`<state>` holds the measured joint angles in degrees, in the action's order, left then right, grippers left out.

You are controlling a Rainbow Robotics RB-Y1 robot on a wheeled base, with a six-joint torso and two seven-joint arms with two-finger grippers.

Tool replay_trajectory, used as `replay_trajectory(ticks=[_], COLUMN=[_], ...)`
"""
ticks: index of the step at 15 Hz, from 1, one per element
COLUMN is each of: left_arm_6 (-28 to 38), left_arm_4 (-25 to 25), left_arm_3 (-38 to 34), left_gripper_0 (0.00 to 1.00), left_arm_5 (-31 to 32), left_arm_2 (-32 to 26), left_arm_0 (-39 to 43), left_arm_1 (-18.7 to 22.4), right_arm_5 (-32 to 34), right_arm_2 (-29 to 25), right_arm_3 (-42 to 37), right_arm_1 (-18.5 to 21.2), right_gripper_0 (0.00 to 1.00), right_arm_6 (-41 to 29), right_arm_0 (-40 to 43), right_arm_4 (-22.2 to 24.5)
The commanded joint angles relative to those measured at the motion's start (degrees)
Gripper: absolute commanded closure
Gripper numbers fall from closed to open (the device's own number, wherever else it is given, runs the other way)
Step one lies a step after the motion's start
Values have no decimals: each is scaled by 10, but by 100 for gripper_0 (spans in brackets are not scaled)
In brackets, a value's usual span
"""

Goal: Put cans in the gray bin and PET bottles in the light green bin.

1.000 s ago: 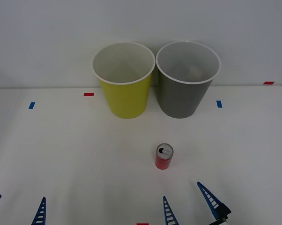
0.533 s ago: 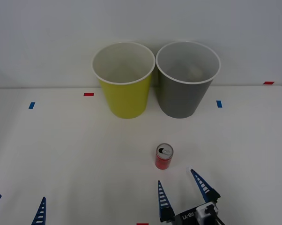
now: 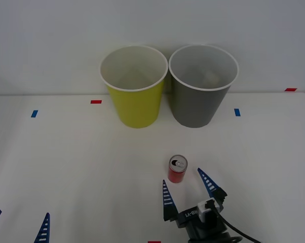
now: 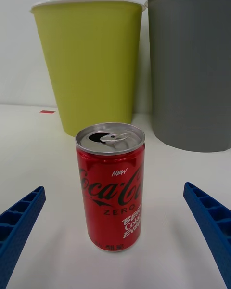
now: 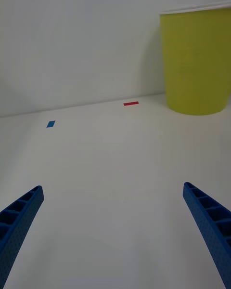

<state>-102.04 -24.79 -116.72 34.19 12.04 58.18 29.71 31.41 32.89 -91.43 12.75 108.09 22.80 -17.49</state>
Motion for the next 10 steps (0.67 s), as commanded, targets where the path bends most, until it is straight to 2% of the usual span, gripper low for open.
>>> replay_trajectory(ticks=[1,10], left_arm_6=[0,0], left_arm_4=[0,0], left_arm_3=[0,0], left_gripper_0=[0,0], left_arm_5=[0,0], left_arm_2=[0,0], left_arm_0=[0,0], left_arm_1=[0,0], right_arm_5=[-14,-67], right_arm_2=[-4,-20], right_arm_3=[0,0], right_arm_1=[-8,-21], right_gripper_0=[0,0], right_arm_6=[1,12], right_arm_0=[-10,-53], right_arm_4=[-5,-13])
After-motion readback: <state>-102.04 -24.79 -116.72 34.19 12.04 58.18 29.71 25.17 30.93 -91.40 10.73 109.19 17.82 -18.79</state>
